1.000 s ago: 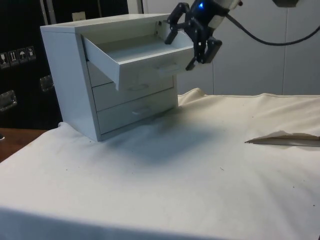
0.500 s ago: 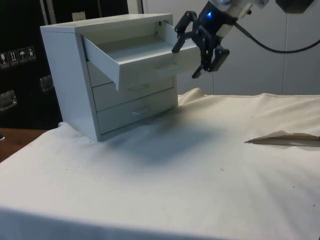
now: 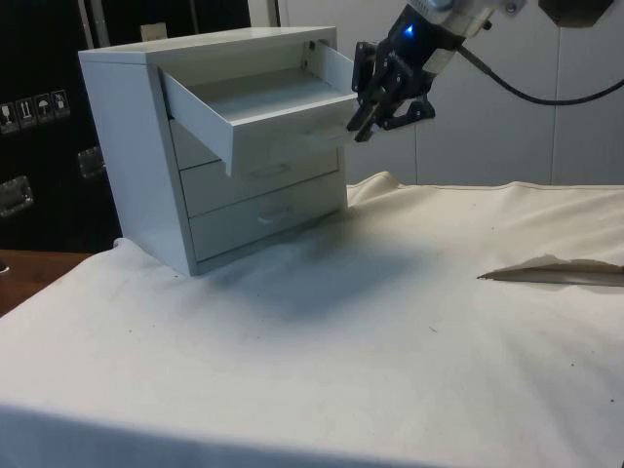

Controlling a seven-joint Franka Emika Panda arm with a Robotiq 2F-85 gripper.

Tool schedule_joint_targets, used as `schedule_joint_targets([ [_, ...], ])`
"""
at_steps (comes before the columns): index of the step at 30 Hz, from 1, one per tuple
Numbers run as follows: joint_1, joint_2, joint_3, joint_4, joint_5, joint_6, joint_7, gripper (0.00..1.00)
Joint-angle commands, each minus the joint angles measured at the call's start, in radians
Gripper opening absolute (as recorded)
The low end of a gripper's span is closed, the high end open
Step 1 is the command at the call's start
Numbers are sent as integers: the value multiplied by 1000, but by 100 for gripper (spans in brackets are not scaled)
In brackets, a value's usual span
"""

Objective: Open the drawer, then close it.

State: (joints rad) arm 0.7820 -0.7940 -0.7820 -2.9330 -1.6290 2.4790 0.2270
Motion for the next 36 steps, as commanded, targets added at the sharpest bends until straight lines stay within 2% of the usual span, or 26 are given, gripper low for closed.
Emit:
schedule_joint_targets([
  [1, 0, 0, 0, -1, -4, 1, 2, 8],
  [3, 6, 14, -5, 11, -3, 0, 0, 0],
  [6, 14, 38, -10, 29, -3, -3, -2, 0],
  [7, 1, 14, -2, 10, 0, -6, -3, 0],
  [8, 15, 48, -11, 36, -3, -3, -1, 0],
  [9, 17, 57, -11, 41, -3, -3, -1, 0],
  [14, 21, 116, -6, 80, -3, -3, -1, 0],
  [15, 13, 104, -3, 69, 0, -5, -2, 0],
  [16, 22, 125, -6, 87, -4, -2, -1, 0],
  [21, 29, 188, -5, 131, -5, -1, 2, 0],
  [23, 31, 206, -4, 142, -6, 1, 5, 0],
  [24, 26, 201, -2, 136, 0, -3, 0, 0],
  [26, 35, 232, -2, 159, -6, -1, 7, 0],
  [31, 39, 272, 1, 190, -5, -5, 7, 0],
  [32, 35, 268, 0, 185, 0, -3, 2, 0],
  [33, 39, 280, 1, 196, -4, -6, 6, 0],
  [36, 40, 305, 5, 219, 1, -12, 0, 0],
])
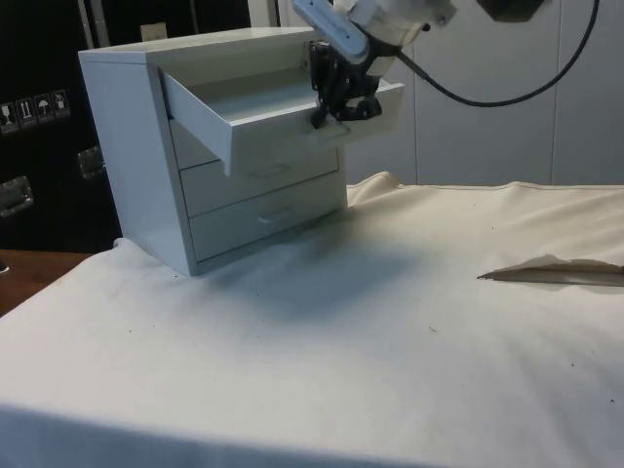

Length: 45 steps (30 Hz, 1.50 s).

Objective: Open the drawer, then close it.

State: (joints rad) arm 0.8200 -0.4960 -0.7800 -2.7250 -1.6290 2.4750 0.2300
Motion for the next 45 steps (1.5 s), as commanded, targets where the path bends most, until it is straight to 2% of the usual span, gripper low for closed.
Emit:
schedule_joint_targets([
  [1, 1, 11, 5, 15, 3, -10, -6, 0],
  [3, 1, 8, 4, 6, 0, -2, 0, 0],
  [11, 1, 6, 28, 47, 34, -46, -46, 0],
  [12, 1, 5, 27, 47, 22, -38, -32, 0],
  [13, 1, 4, 32, 55, 40, -52, -55, 0],
  [16, 1, 0, 36, 69, 50, -60, -71, 0],
  [20, 4, -3, 37, 93, 60, -75, -95, 0],
  [21, 1, -9, 37, 84, 44, -70, -79, 0],
  [22, 4, -2, 36, 98, 62, -77, -99, 0],
  [28, 6, 9, 34, 139, 77, -84, -128, 0],
  [30, 1, 3, 37, 135, 68, -82, -119, 0],
  [31, 6, 16, 32, 152, 81, -83, -136, 0],
  [39, 6, 68, 22, 209, 84, -74, -141, 0],
  [40, 1, 56, 32, 196, 75, -82, -130, 0],
  [41, 6, 74, 21, 214, 83, -71, -140, 0],
  [45, 5, 117, 1, 244, 75, -44, -125, 0],
])
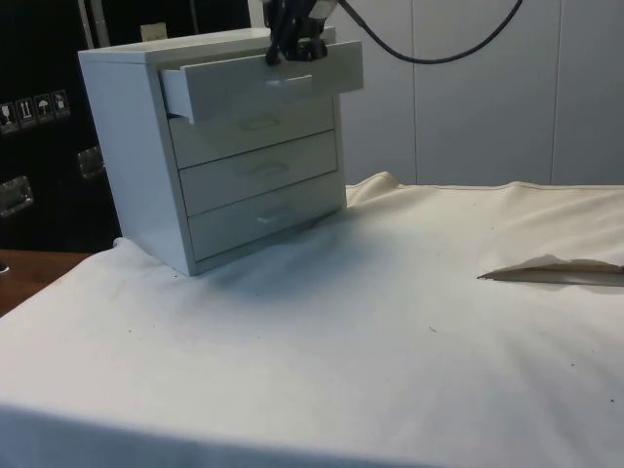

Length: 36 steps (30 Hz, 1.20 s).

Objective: Open the drawer, then close it.

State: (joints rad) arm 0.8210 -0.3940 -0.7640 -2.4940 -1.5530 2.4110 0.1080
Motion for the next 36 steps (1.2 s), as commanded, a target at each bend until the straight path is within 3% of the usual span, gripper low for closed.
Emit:
schedule_joint_targets([
  [1, 4, 24, -18, 18, -3, 26, 0, 0],
  [3, 4, 41, -26, 29, -5, 37, 5, 0],
  [4, 0, 22, -9, 15, 0, 12, 4, 0],
  [5, 4, 49, -29, 34, -6, 41, 8, 0],
  [10, 5, 97, -51, 62, -8, 70, 24, 0],
  [12, 4, 114, -57, 71, -9, 80, 29, 0],
  [13, 0, 94, -44, 54, -2, 54, 24, 0],
  [17, 2, 155, -72, 95, -10, 102, 47, 0],
  [22, 0, 201, -85, 122, -12, 124, 71, 0],
  [23, 0, 177, -72, 104, -2, 96, 61, 0],
  [24, -1, 208, -87, 127, -12, 128, 75, 0],
  [31, -3, 265, -102, 161, -11, 152, 106, 0],
  [32, -1, 245, -92, 145, -2, 125, 96, 0],
  [33, -3, 281, -107, 171, -11, 160, 115, 0],
  [36, -5, 304, -111, 185, -13, 168, 130, 0],
])
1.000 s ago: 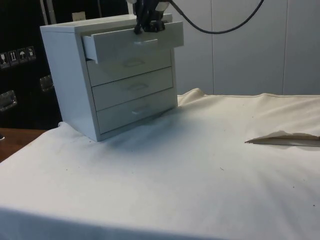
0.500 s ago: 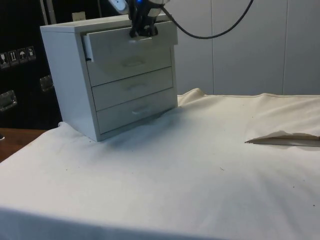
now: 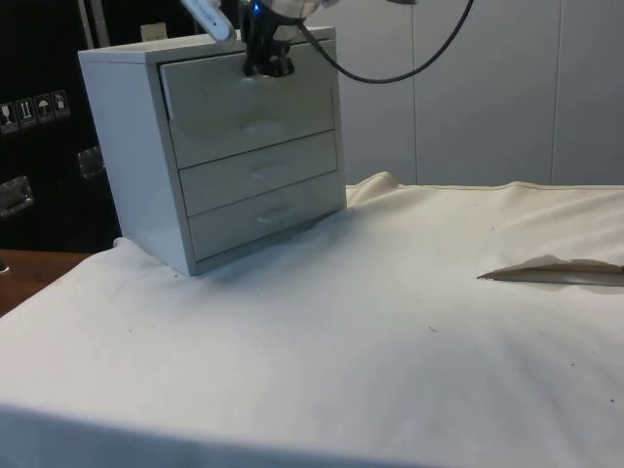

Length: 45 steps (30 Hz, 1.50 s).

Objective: Open the drawer, then close it.

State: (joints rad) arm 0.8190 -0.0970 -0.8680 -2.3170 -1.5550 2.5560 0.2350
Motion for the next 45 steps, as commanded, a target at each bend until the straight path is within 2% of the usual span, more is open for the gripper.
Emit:
schedule_joint_targets([
  [1, -4, 22, -9, 17, -14, 25, 18, 0],
  [3, 0, 17, -4, 10, 0, 3, 12, 0],
  [4, -4, 35, -11, 25, -17, 27, 32, 0],
  [9, -7, 77, -18, 51, -24, 40, 69, 0],
  [10, -2, 65, -12, 38, -7, 17, 57, 0],
  [11, -8, 86, -20, 56, -24, 43, 75, 0],
  [17, -9, 96, -22, 63, -23, 45, 83, 0],
  [18, -1, 71, -12, 41, -7, 16, 64, 0],
  [19, -9, 99, -22, 65, -23, 46, 84, 0],
  [24, -11, 111, -24, 72, -25, 49, 98, 0],
  [25, -1, 71, -12, 41, -7, 16, 64, 0],
  [30, -8, 108, -22, 62, -19, 43, 100, 0],
  [33, -8, 108, -22, 62, -19, 43, 100, 0],
  [34, -1, 75, -13, 42, -7, 13, 75, 0],
  [35, -8, 108, -22, 62, -19, 43, 100, 0],
  [37, -9, 108, -23, 62, -21, 45, 103, 0],
  [39, -7, 103, -21, 58, -24, 41, 105, 0],
  [40, 0, 78, -13, 43, -7, 13, 84, 0],
  [43, 3, 65, -9, 36, -18, 1, 99, 0],
  [44, 2, 72, -11, 39, -7, 7, 89, 0],
  [45, 3, 61, -8, 33, -22, -4, 105, 0],
])
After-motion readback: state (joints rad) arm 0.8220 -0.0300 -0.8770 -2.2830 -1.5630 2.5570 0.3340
